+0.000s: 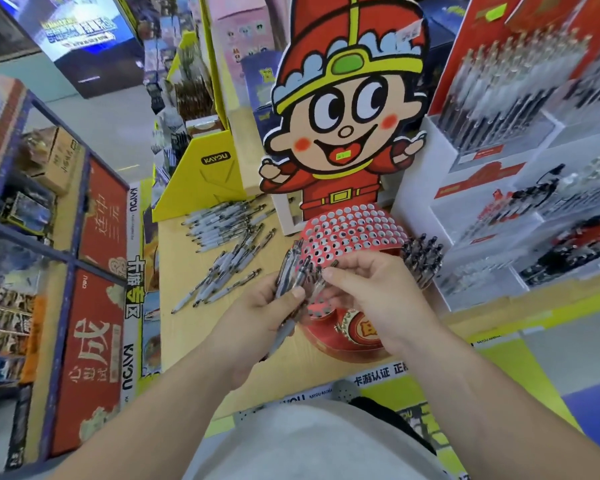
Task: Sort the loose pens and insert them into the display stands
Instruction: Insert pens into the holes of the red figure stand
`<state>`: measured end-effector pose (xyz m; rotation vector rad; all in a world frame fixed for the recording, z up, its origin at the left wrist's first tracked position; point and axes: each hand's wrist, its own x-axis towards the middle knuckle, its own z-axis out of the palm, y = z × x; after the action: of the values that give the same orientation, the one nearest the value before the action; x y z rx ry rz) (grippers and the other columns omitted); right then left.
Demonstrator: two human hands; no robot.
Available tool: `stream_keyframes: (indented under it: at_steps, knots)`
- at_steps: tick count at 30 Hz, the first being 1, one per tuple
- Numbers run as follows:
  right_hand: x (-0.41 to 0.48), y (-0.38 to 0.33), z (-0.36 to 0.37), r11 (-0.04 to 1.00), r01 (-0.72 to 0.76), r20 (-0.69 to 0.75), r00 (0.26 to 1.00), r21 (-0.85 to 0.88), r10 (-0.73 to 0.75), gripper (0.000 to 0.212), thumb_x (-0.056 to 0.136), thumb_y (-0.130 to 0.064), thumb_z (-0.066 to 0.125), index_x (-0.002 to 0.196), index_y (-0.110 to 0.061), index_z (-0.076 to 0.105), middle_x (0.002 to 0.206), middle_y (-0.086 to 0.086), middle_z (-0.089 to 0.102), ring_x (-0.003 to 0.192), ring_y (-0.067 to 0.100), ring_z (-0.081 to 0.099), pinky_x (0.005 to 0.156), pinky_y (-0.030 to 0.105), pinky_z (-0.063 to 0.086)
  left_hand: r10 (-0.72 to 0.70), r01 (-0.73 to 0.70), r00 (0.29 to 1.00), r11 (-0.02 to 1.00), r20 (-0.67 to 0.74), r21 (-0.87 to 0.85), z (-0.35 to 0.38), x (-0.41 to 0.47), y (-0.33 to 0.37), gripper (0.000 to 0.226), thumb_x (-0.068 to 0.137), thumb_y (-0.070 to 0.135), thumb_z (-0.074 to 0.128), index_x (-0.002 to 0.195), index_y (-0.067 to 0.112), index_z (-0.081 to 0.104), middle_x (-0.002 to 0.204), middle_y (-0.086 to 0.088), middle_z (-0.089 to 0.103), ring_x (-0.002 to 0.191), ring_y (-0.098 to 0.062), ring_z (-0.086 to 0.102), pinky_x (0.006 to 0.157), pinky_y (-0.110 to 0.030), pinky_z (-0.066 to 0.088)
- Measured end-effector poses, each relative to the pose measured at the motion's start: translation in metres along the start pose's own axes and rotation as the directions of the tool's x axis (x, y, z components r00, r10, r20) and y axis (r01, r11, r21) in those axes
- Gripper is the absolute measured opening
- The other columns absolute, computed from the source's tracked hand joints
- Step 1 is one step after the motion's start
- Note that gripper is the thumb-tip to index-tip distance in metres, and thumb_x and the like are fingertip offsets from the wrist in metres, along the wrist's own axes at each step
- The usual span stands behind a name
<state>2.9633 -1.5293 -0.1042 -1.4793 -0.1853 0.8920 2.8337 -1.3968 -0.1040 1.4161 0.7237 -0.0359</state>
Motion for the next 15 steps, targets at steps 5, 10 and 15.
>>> stream_keyframes:
  at_steps: [5, 10, 15]
  knots:
    - [-0.003, -0.001, 0.013, 0.999, 0.054, -0.211, 0.976, 0.006, -0.052, 0.004, 0.087, 0.000, 0.071, 0.090, -0.002, 0.072, 0.078, 0.015, 0.074, 0.070, 0.020, 0.071, 0.065, 0.028, 0.061, -0.081, 0.081, 0.996, 0.997, -0.029, 0.009, -0.046, 0.010, -0.014, 0.019, 0.104, 0.031, 0.055, 0.110, 0.015, 0.066, 0.081, -0.008, 0.066, 0.067, -0.024, 0.047, 0.061, -0.038, 0.036]
    - [-0.010, 0.008, 0.023, 0.992, 0.127, -0.405, 0.906, -0.009, -0.120, 0.009, 0.086, -0.001, 0.073, 0.087, -0.010, 0.073, 0.078, 0.010, 0.073, 0.078, 0.025, 0.072, 0.069, 0.026, 0.057, -0.101, 0.103, 0.994, 0.994, 0.033, -0.048, -0.077, 0.016, -0.019, 0.019, 0.106, 0.021, 0.051, 0.117, 0.009, 0.062, 0.082, -0.004, 0.070, 0.066, -0.017, 0.053, 0.055, -0.032, 0.040]
    - [-0.013, 0.026, 0.031, 0.943, 0.135, -0.460, 0.845, -0.306, -0.271, 0.014, 0.085, -0.008, 0.078, 0.095, -0.018, 0.074, 0.085, 0.005, 0.075, 0.083, 0.025, 0.072, 0.083, 0.041, 0.061, -0.097, 0.104, 0.986, 0.994, 0.135, -0.044, -0.092, 0.020, -0.025, 0.022, 0.106, 0.021, 0.050, 0.125, 0.012, 0.058, 0.085, -0.008, 0.071, 0.060, -0.017, 0.049, 0.052, -0.030, 0.038]
